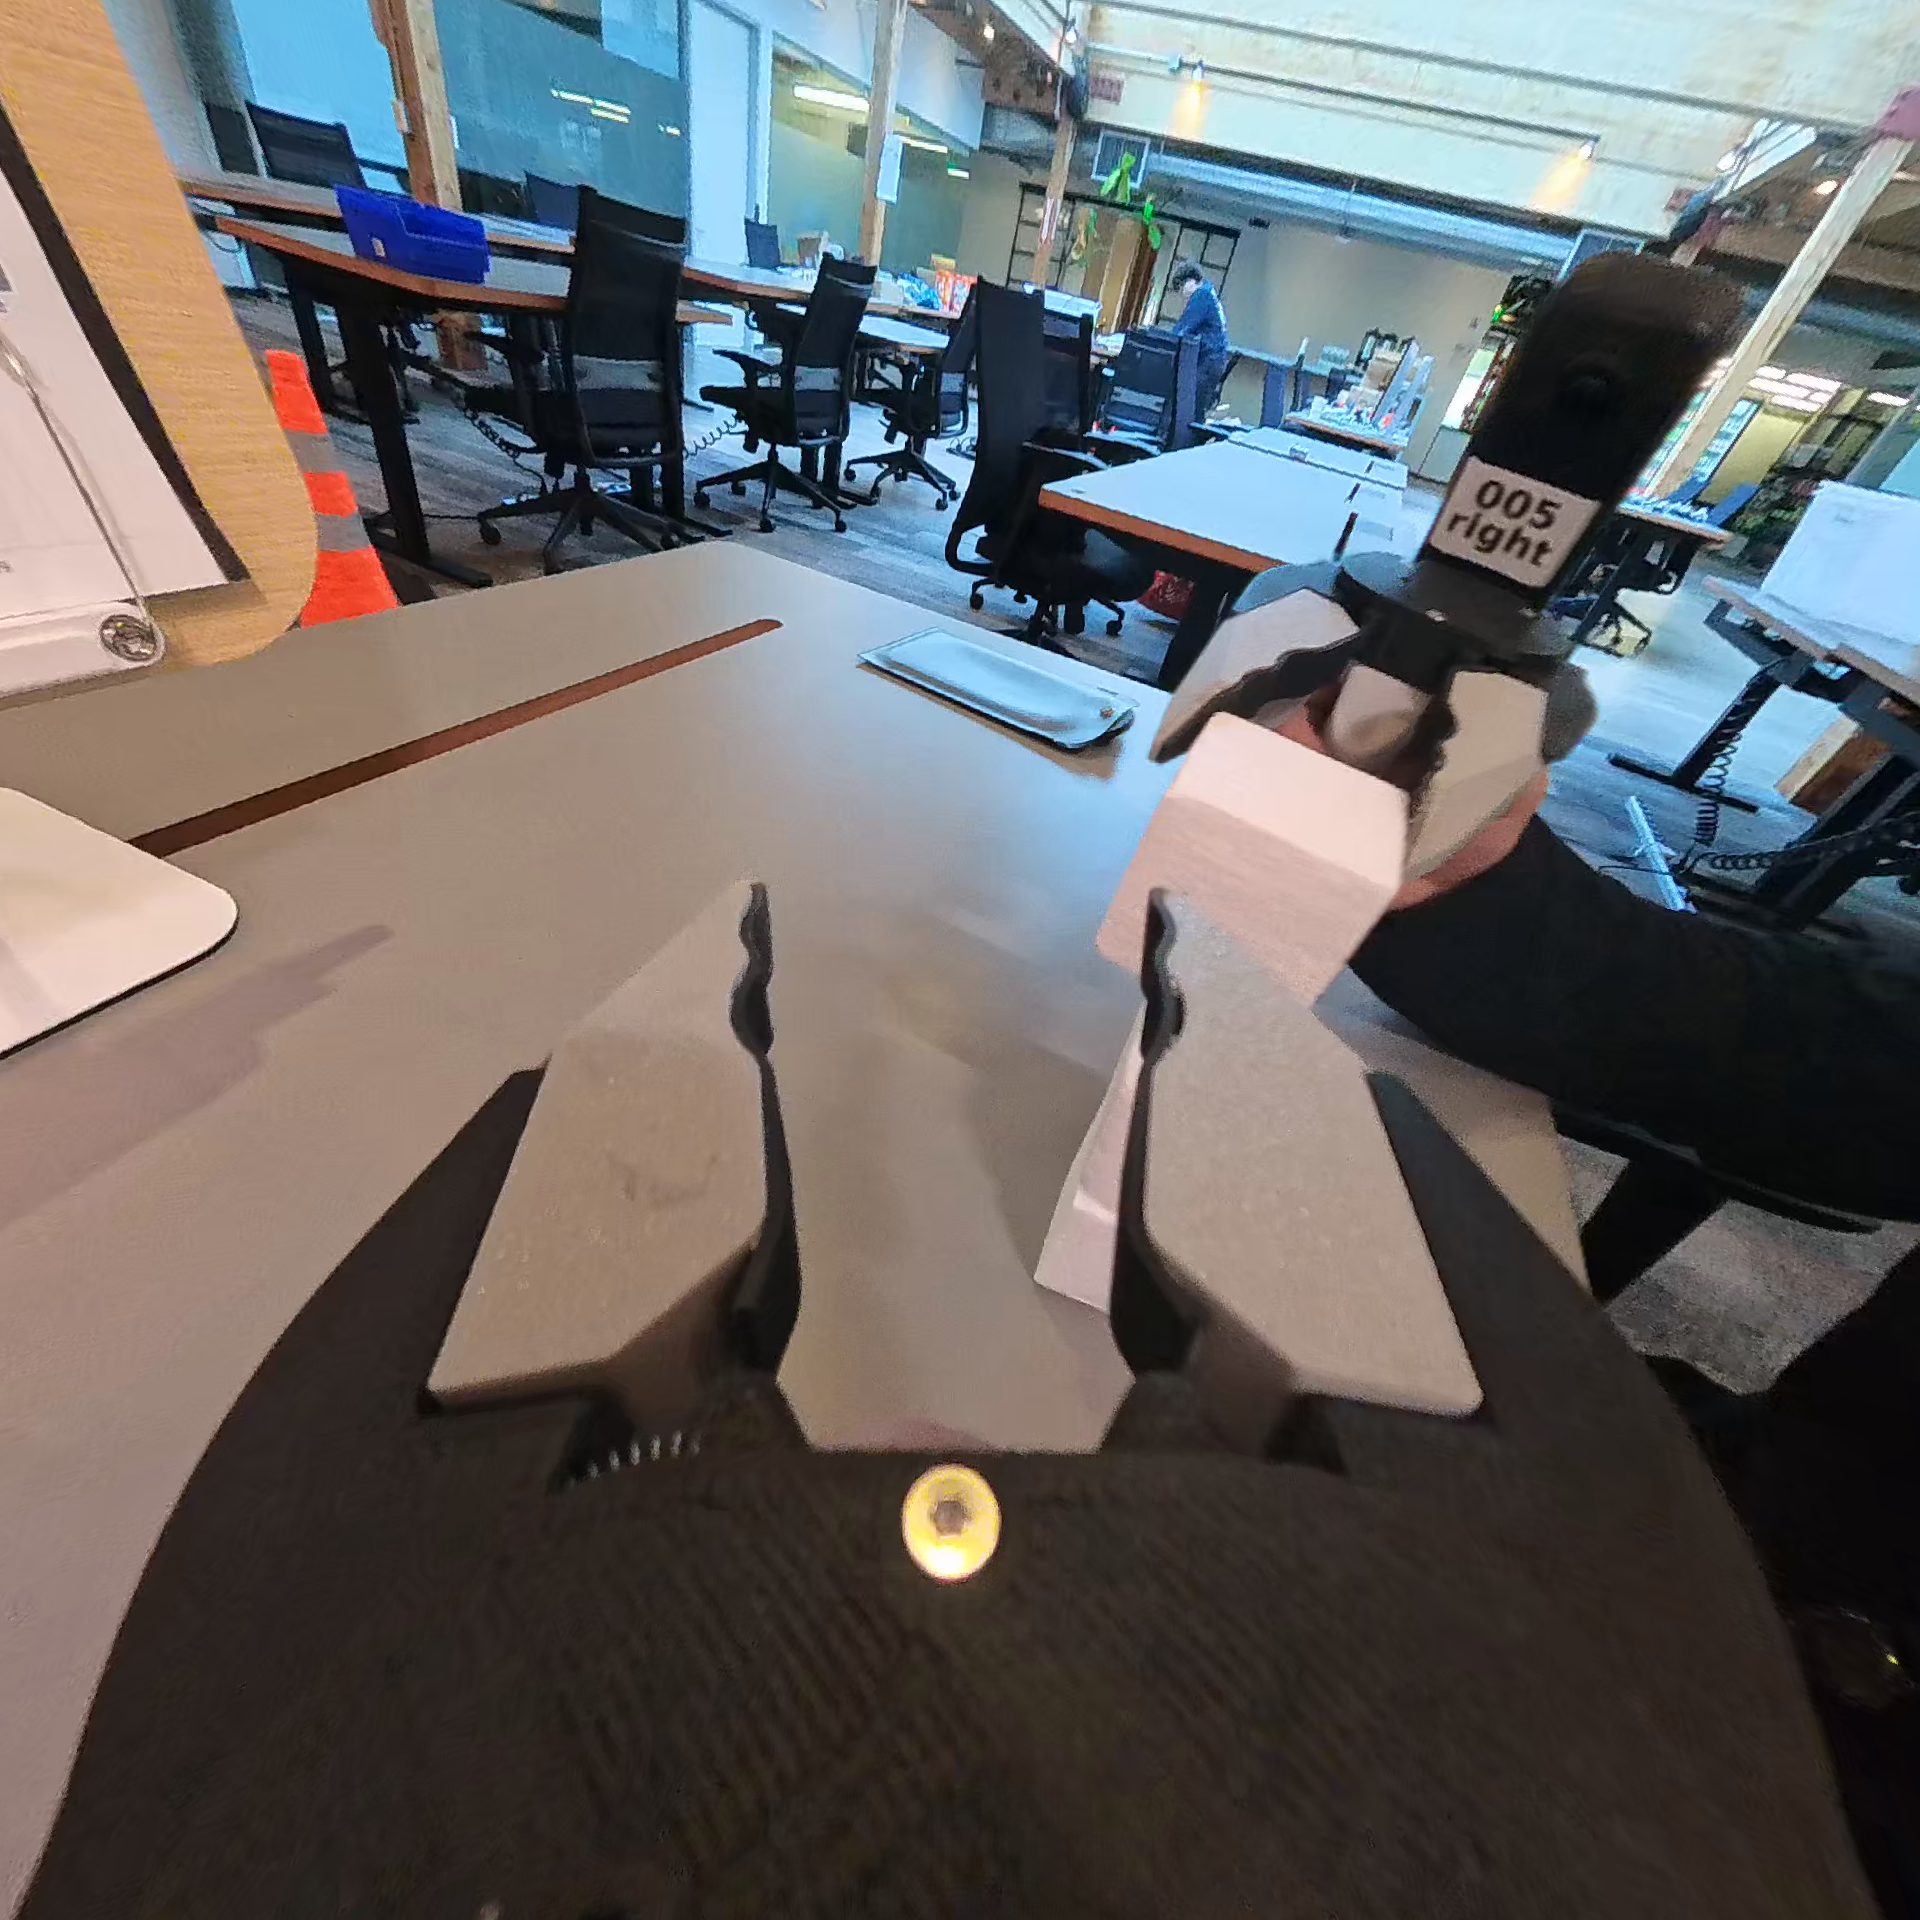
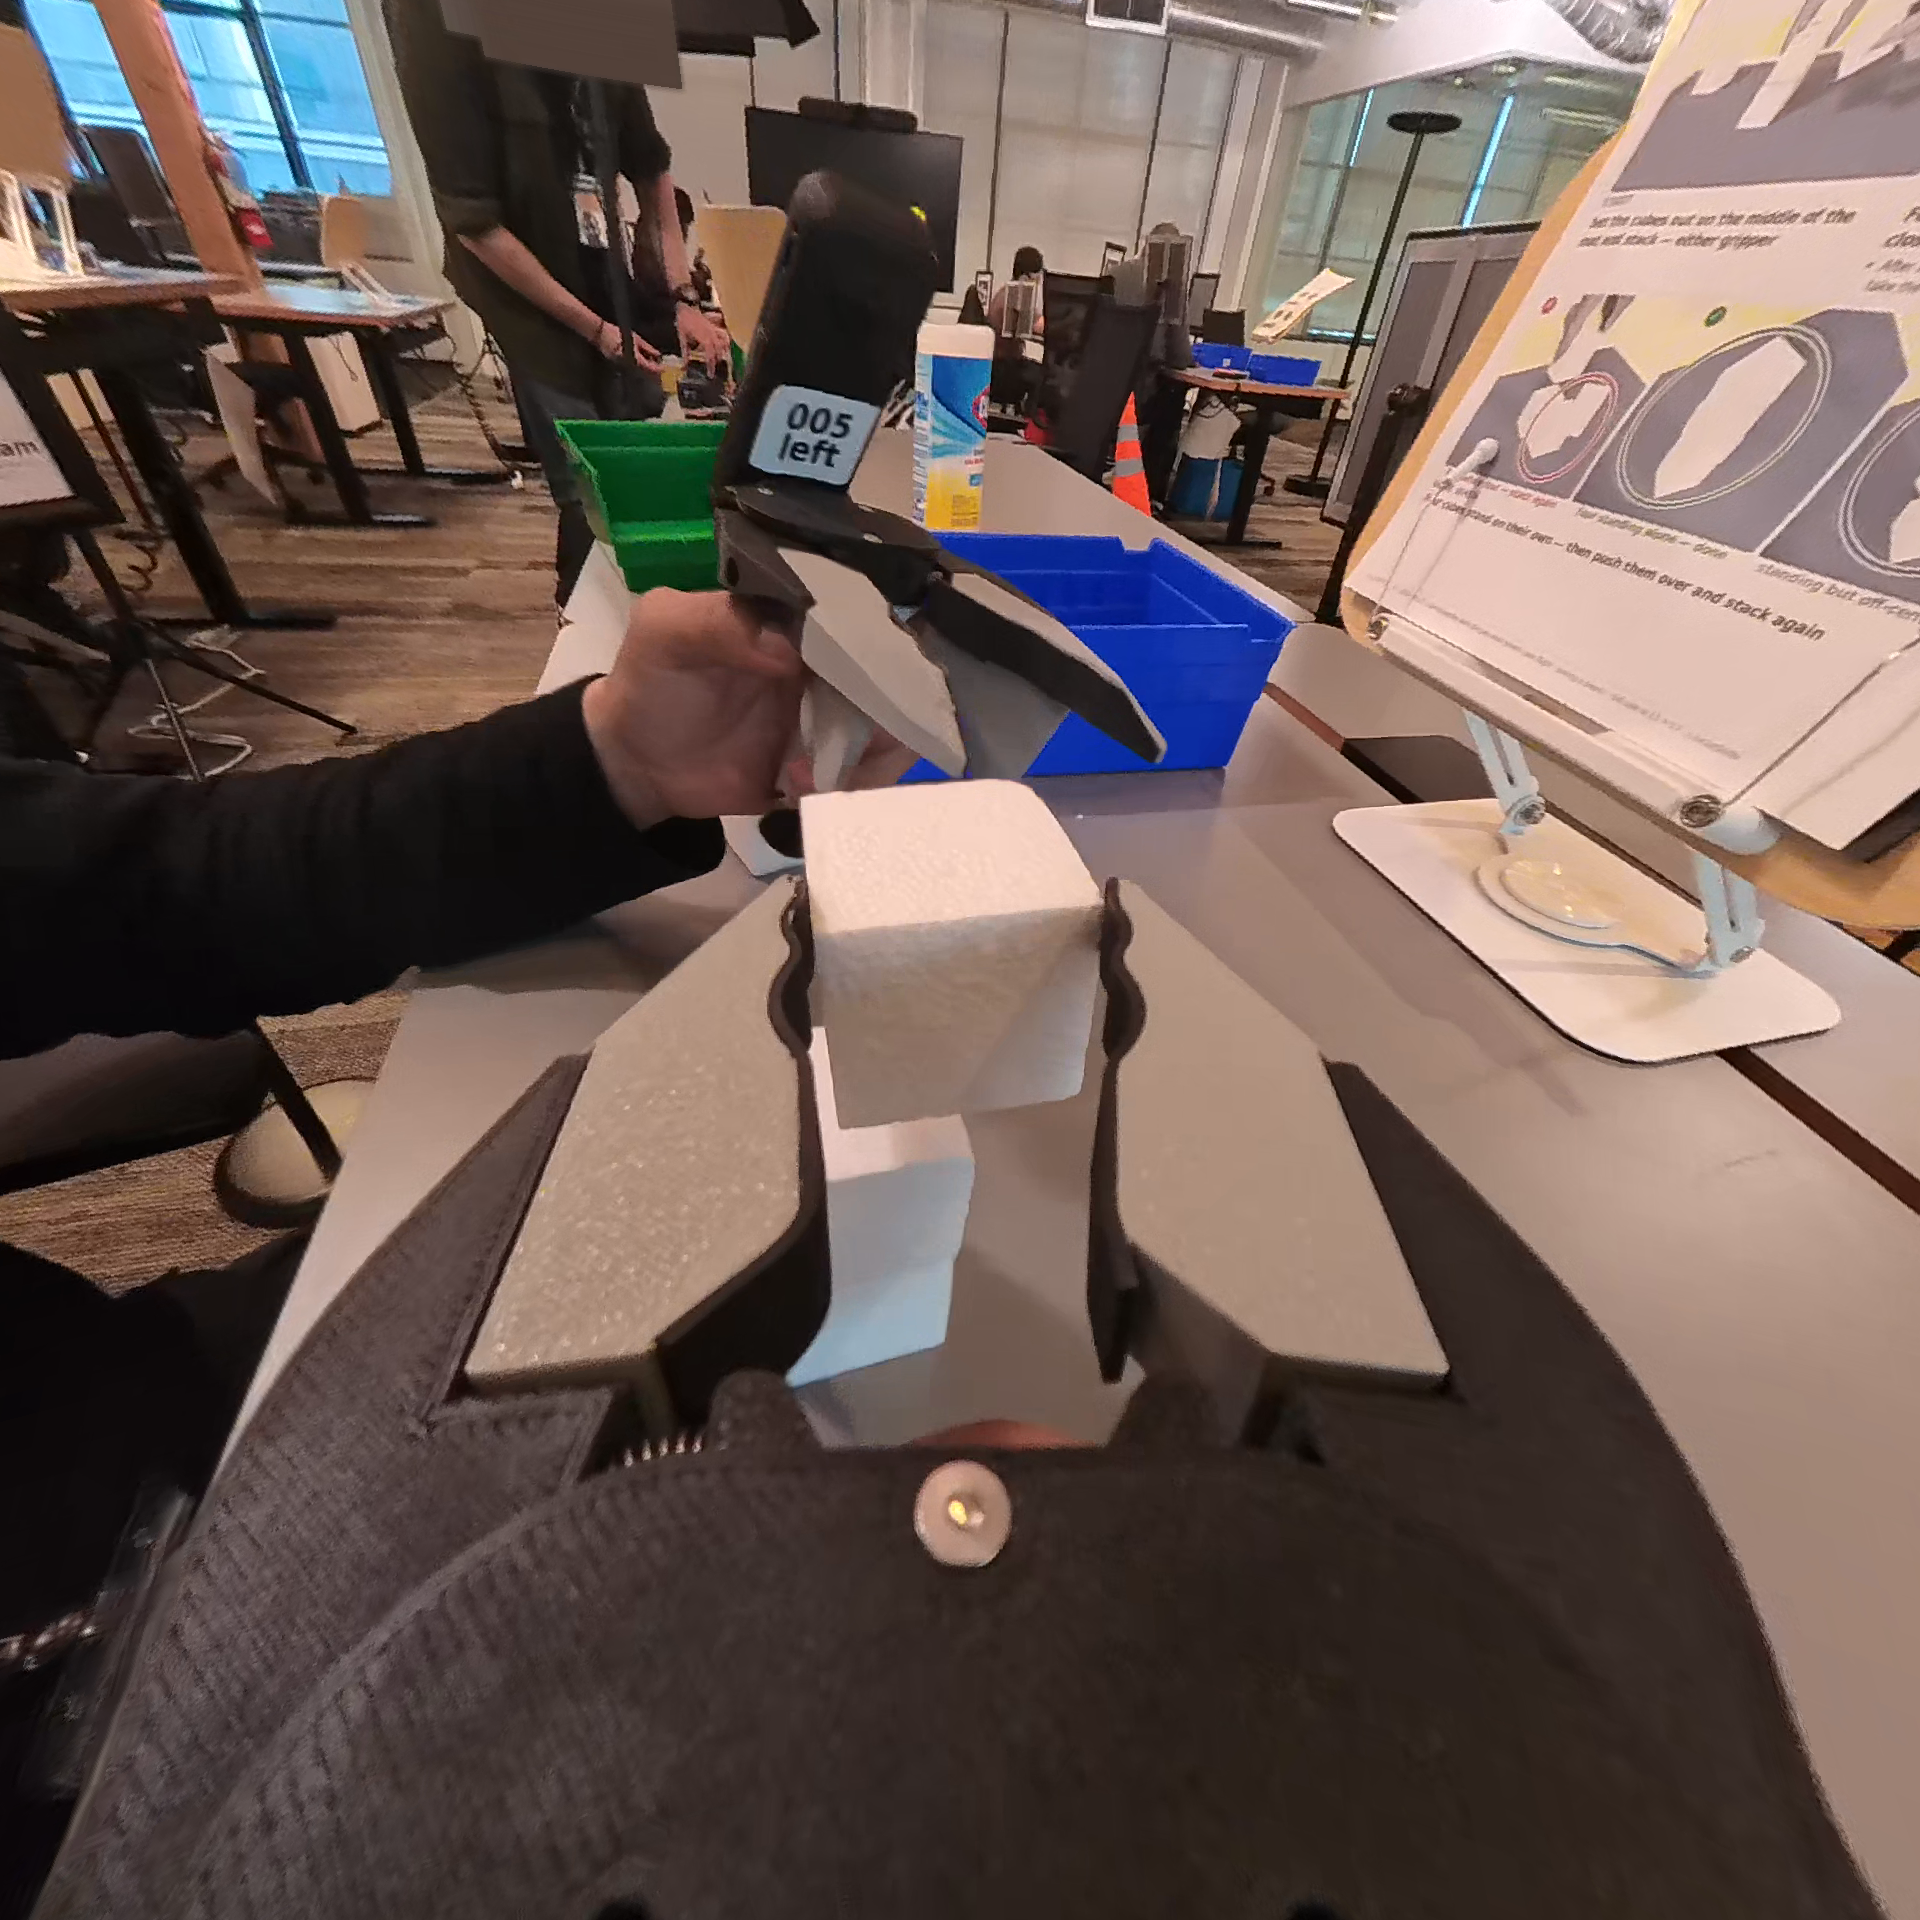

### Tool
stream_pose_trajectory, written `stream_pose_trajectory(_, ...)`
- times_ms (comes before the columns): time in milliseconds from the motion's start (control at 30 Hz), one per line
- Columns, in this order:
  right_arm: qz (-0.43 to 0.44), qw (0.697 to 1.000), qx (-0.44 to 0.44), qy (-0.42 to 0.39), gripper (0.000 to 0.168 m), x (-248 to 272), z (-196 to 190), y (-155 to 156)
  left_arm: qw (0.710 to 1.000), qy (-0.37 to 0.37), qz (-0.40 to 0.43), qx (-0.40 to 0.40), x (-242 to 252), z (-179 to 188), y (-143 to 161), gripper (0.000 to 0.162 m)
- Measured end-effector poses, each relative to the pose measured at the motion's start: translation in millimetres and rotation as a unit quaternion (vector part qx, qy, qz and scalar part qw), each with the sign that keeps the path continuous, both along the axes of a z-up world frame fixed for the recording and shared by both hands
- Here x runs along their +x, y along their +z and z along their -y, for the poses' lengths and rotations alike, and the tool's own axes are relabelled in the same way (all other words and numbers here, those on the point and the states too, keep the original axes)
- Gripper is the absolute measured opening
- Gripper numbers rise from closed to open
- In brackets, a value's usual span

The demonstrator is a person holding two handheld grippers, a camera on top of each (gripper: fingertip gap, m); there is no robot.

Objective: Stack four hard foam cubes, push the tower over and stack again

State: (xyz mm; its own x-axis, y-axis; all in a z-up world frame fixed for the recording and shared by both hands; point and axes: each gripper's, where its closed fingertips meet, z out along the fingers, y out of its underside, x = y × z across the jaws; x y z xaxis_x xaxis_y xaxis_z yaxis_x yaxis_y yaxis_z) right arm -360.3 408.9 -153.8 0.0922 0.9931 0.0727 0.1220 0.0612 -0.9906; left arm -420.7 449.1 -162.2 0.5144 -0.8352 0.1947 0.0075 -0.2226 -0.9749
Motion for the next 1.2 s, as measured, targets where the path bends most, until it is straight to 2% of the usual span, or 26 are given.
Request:
stream_pose_trajectory(200,-0.01,1.0,-0.007,0.005,0.053,-1.5,6.8,2.2,1.0,0.003,-0.025,0.003,4.7,-0.3,-6.8,0.07)
stream_pose_trajectory(1200,0.011,1.0,-0.021,0.001,0.053,-2.8,14.7,-12.5,0.999,0.015,-0.036,-0.014,3.5,-5.9,-15.6,0.069)
